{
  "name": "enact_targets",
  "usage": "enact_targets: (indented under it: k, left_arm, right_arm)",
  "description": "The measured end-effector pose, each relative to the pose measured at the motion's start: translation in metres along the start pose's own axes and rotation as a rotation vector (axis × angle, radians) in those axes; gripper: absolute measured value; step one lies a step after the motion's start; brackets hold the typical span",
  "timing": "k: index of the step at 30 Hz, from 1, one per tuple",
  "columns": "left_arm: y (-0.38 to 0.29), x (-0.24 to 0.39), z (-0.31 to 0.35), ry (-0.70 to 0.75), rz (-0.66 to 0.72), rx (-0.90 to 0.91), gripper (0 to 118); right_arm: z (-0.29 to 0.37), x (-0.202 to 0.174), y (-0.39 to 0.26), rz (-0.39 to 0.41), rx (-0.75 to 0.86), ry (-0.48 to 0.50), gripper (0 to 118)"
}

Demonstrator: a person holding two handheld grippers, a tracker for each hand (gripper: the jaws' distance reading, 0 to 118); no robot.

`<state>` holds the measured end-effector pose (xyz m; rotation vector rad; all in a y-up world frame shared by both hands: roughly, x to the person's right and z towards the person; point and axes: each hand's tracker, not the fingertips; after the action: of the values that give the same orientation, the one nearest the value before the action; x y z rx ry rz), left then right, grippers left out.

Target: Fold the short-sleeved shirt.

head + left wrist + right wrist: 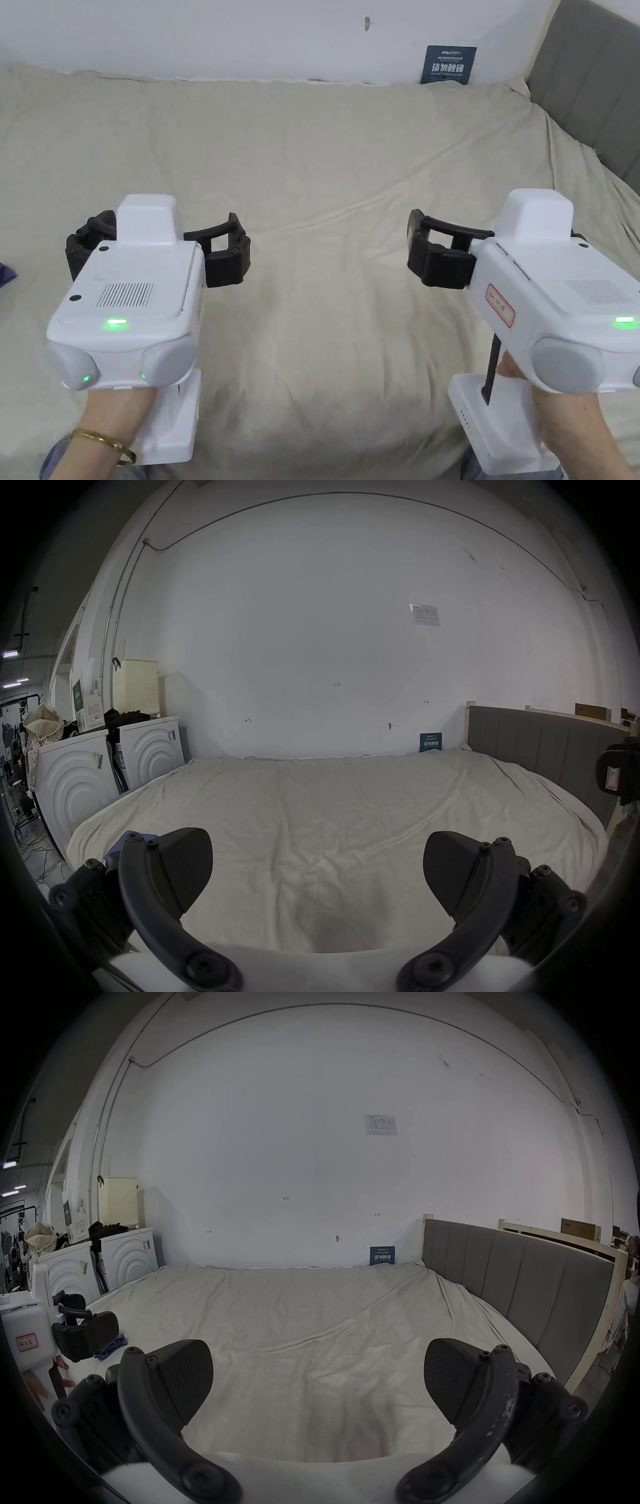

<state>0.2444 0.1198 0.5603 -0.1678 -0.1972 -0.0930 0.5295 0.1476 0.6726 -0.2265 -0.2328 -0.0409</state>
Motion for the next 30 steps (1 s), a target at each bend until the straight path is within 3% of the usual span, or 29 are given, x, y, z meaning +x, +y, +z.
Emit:
enact_targets:
  k: [30]
  left_arm:
    - [0.0016, -0.002, 0.0022, 0.01, 0.006, -0.002, 118]
  right_arm:
    - [0.0033, -0.0043, 0.0004, 0.002, -0.006, -0.012, 118]
